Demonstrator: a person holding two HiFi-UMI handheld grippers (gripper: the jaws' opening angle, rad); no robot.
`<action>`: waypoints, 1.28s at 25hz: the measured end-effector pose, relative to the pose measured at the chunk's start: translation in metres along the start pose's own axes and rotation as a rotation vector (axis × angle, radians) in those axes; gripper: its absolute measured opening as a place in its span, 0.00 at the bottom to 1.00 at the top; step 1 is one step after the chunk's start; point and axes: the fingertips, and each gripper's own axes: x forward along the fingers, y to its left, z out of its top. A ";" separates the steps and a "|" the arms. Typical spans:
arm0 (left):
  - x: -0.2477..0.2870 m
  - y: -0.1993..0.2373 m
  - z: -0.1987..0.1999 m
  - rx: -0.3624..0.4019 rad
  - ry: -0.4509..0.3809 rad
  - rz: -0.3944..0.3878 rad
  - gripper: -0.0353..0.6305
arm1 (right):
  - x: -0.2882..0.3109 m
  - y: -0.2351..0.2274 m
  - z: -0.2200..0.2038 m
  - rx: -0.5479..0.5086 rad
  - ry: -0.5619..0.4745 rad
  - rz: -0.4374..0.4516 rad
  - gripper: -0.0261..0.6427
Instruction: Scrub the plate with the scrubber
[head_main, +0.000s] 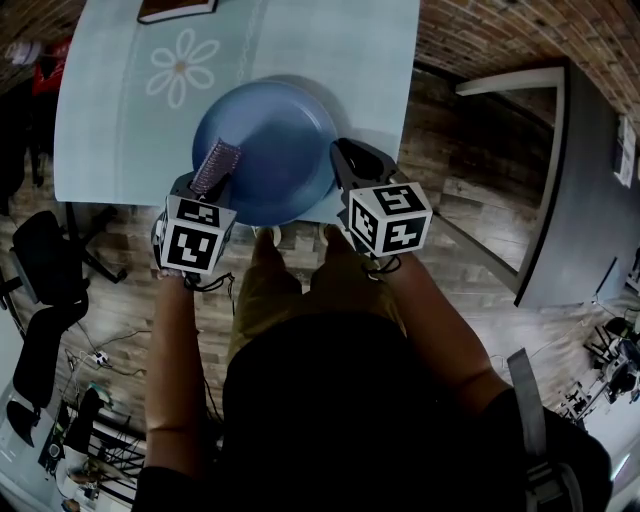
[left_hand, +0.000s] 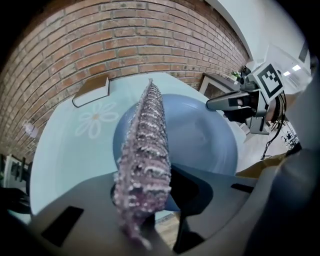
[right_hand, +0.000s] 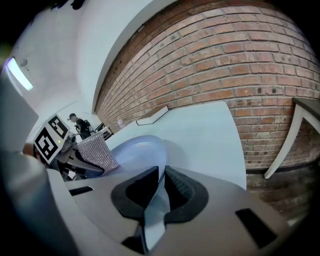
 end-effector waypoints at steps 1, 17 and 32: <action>0.000 -0.003 -0.003 0.001 0.002 -0.005 0.17 | 0.000 0.000 0.000 0.000 0.000 -0.001 0.13; 0.000 -0.081 -0.007 0.155 0.033 -0.177 0.17 | -0.001 0.000 0.000 0.010 0.004 -0.004 0.13; 0.036 -0.104 0.063 0.348 -0.024 -0.173 0.17 | -0.001 -0.001 0.001 0.015 -0.001 -0.005 0.13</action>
